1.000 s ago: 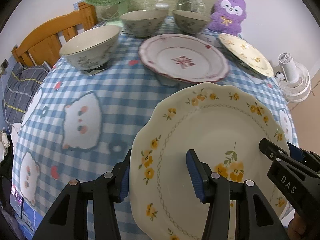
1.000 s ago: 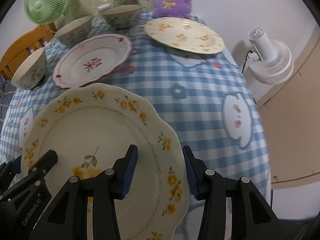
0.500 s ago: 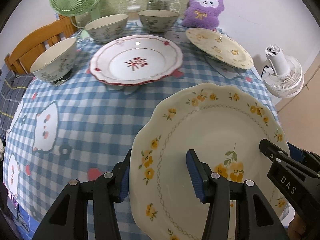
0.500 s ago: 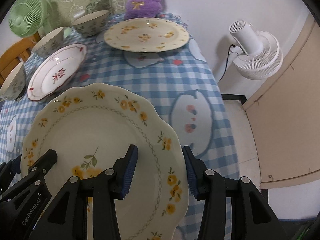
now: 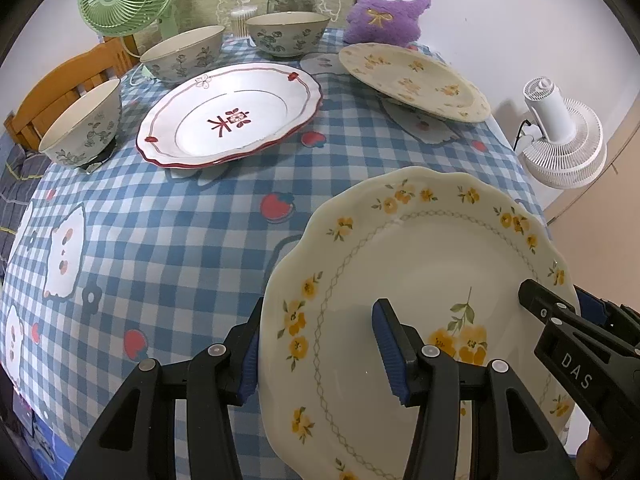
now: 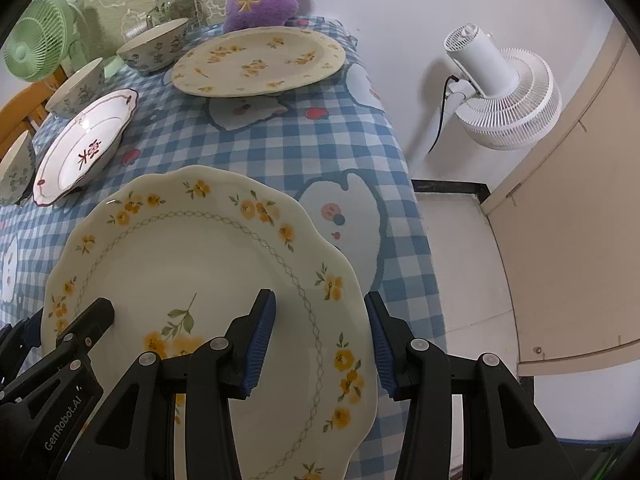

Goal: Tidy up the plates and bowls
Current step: 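Lift the yellow-flower plate with both grippers off the cloth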

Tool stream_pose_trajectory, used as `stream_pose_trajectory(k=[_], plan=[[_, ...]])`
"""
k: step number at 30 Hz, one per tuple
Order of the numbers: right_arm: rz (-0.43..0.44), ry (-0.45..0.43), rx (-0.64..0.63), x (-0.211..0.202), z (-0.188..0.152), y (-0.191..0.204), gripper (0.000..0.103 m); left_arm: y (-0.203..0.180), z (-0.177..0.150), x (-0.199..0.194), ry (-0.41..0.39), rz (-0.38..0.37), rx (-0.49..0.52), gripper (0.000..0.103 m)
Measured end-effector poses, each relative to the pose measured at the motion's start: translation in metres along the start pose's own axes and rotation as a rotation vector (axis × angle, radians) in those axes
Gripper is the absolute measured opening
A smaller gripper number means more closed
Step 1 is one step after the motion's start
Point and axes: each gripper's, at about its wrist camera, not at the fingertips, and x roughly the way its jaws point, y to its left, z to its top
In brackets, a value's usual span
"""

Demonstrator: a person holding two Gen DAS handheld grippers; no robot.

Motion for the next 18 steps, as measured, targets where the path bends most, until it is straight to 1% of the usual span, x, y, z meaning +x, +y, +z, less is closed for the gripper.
stream_pose_trajectory(k=[5,18], plan=[[0.008,0.009,-0.007,0.0029,-0.0019,-0.0028,0.049,-0.0036,-0.0014,0.0034,0.007,0.010,-0.009,0.051],[0.029,0.017,-0.019,0.0074,-0.0029,0.0052,0.049,0.0026,-0.0024,0.0049,0.012,0.038,-0.020,0.052]])
